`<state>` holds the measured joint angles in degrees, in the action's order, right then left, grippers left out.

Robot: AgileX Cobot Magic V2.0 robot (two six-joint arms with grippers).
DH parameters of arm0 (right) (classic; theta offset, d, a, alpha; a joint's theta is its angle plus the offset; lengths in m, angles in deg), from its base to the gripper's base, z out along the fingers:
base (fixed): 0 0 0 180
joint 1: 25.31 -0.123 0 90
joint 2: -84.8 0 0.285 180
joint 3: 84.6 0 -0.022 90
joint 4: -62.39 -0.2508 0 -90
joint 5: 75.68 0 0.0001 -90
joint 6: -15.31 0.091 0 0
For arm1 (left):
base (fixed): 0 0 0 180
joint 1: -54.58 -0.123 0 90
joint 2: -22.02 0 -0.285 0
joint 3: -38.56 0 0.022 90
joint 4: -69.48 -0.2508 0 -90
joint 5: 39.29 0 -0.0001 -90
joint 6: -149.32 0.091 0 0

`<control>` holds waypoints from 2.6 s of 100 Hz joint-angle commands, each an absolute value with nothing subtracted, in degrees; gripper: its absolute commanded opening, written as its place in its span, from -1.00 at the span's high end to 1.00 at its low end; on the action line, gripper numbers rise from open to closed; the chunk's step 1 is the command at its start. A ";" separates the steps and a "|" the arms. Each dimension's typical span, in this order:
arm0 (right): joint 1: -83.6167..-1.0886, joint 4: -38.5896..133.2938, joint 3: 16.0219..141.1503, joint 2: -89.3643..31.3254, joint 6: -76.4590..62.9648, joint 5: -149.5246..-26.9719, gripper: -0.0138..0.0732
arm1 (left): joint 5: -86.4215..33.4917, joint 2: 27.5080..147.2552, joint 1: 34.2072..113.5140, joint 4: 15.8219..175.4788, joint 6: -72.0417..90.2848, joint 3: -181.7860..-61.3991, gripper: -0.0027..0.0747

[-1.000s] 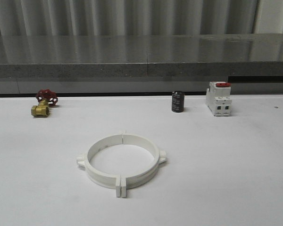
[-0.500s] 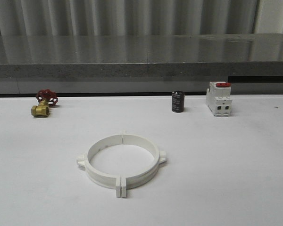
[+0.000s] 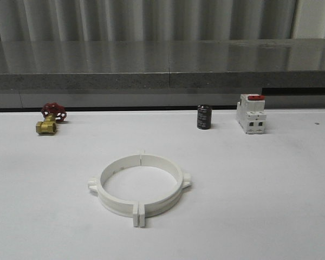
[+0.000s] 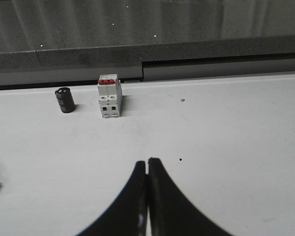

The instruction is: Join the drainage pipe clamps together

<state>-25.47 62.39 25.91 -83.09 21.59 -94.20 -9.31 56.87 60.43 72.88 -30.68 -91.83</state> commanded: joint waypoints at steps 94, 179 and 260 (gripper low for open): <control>-25.05 64.77 17.48 -89.17 26.72 -79.44 0.84 | -13.74 57.16 60.49 73.18 -30.38 -93.50 0.98; -25.05 64.77 17.48 -89.17 26.72 -79.48 0.84 | -13.74 57.16 60.49 73.18 -30.38 -93.50 0.98; -25.05 64.77 17.48 -89.17 26.72 -79.48 0.84 | -26.68 51.01 60.49 73.54 -30.68 -87.70 0.98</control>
